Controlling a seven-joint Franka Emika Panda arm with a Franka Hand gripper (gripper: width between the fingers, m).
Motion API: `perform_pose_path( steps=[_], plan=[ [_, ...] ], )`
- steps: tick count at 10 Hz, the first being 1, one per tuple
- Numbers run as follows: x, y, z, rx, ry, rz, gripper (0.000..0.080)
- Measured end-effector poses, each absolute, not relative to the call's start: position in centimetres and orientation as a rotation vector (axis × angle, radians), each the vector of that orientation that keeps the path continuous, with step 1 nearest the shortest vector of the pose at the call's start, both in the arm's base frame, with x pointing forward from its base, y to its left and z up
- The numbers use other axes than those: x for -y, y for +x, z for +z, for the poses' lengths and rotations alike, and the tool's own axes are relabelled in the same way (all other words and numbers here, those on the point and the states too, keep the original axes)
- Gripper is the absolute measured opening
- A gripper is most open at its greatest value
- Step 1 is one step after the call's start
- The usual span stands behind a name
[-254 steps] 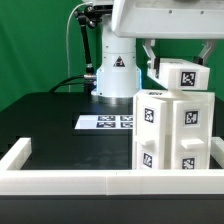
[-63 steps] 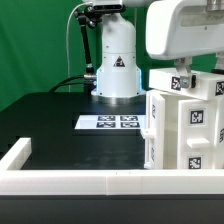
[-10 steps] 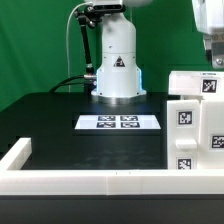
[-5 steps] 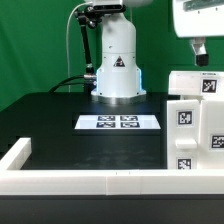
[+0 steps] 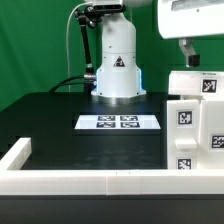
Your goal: Assemble cabinet
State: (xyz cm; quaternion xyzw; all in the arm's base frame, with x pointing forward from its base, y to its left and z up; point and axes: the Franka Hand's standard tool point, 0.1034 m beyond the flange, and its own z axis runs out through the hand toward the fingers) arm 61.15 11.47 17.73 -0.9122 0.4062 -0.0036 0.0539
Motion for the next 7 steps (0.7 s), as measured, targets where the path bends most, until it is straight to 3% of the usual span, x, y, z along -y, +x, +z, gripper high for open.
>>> perform_pose_path(
  steps=[4, 7],
  plan=[
    [-11.73, 61.13, 17.75, -0.819, -2.926, -0.044, 0.0796],
    [-11.06, 61.13, 17.79, -0.179, -3.046, -0.056, 0.0796]
  ],
)
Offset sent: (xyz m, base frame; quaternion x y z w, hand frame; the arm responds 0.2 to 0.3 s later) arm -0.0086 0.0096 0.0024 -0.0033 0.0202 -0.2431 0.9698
